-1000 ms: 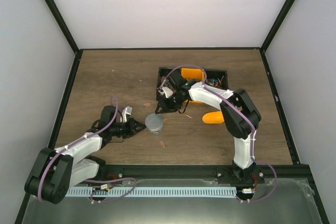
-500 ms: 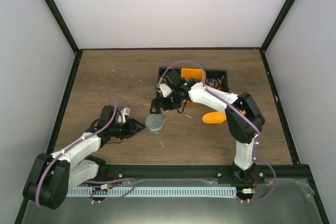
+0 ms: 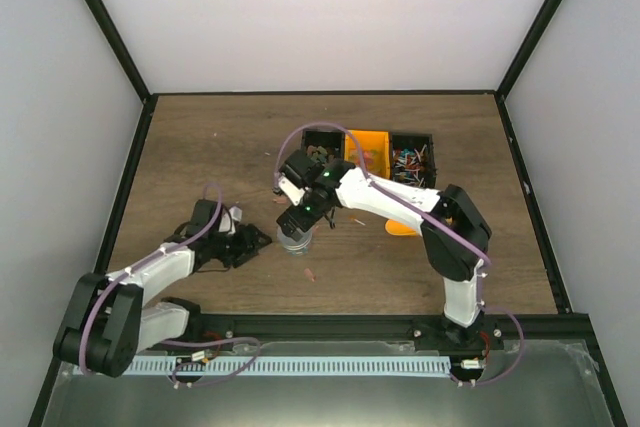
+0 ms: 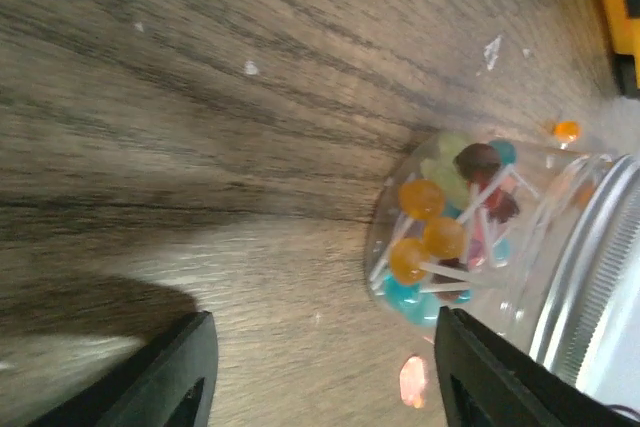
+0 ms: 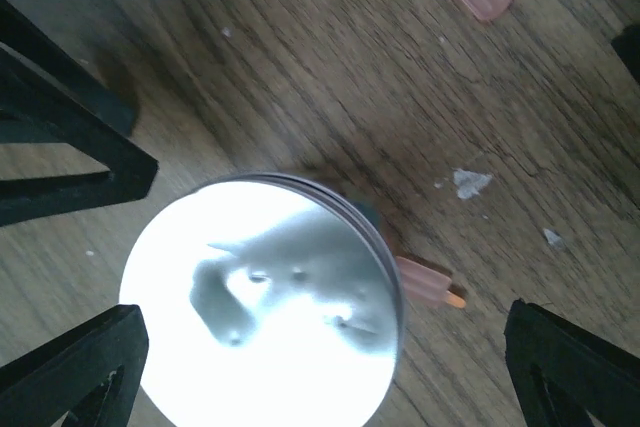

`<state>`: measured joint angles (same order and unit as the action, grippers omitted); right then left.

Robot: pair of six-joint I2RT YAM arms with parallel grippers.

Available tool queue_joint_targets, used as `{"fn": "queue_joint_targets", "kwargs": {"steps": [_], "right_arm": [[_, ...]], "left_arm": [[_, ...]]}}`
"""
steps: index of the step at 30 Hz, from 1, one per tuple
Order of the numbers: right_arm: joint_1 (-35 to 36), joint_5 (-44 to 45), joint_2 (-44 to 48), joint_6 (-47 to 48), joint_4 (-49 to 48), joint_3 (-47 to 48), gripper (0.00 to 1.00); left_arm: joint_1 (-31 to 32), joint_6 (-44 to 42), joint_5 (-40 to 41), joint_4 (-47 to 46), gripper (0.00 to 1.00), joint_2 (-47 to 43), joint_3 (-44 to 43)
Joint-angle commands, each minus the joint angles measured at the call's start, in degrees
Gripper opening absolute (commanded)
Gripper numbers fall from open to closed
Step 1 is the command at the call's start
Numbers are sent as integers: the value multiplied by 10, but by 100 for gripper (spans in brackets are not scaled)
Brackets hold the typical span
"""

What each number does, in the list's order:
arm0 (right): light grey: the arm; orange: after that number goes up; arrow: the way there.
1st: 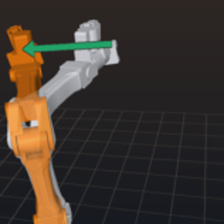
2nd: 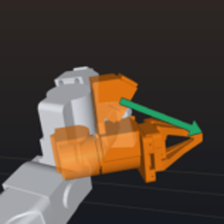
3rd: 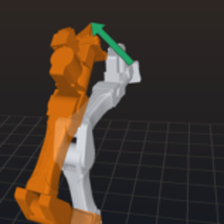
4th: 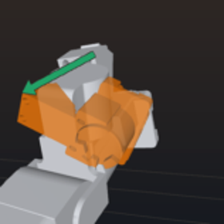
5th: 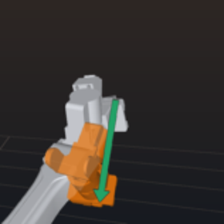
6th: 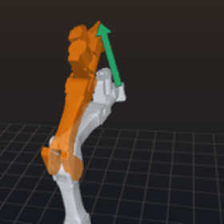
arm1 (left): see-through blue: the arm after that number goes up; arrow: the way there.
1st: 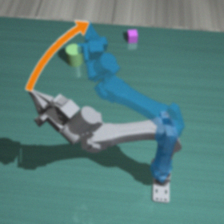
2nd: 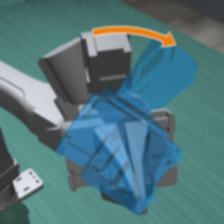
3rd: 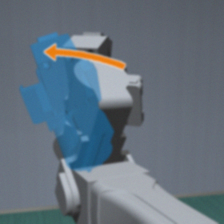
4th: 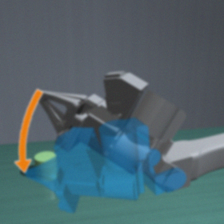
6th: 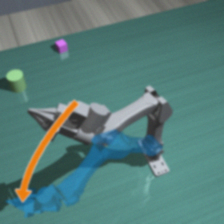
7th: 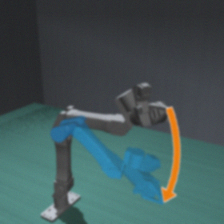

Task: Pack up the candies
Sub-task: Screw the bottle lid onto the packing bottle.

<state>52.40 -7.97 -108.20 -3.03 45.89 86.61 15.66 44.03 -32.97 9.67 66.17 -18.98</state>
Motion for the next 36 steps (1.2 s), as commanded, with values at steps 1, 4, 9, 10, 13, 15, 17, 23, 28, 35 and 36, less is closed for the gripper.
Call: {"fn": "queue_joint_targets", "kwargs": {"steps": [1,4,9,10,13,15,17,23,28,35,36], "right_arm": [[7,19,-16,17,28,29,100],[12,8,-20,14,29,30,100],[13,-22,-14,0,18,33,100],[13,-27,-13,-1,15,35,100],[14,-32,-20,-1,24,40,100],[15,-35,-24,2,28,38,100],[20,-32,-25,4,29,36,100],[43,18,-47,9,62,57,100],[55,51,-58,8,73,65,100],[56,66,-59,3,78,67,90],[56,63,-59,1,78,68,87]], "left_arm": [[-5,6,-4,-28,70,24,-28],[-5,-8,-5,-26,85,37,-33],[-5,-38,19,-3,100,20,-26],[-5,-38,25,1,100,13,-22],[-5,-37,34,4,100,-6,-10],[-5,-36,42,10,100,-14,-7],[-5,-35,47,18,100,-21,-7],[-6,-30,62,34,100,-27,-5],[-7,-30,61,35,100,-28,-1],[-9,-29,60,34,100,-37,5],[-9,-28,60,34,100,-36,5]]}}
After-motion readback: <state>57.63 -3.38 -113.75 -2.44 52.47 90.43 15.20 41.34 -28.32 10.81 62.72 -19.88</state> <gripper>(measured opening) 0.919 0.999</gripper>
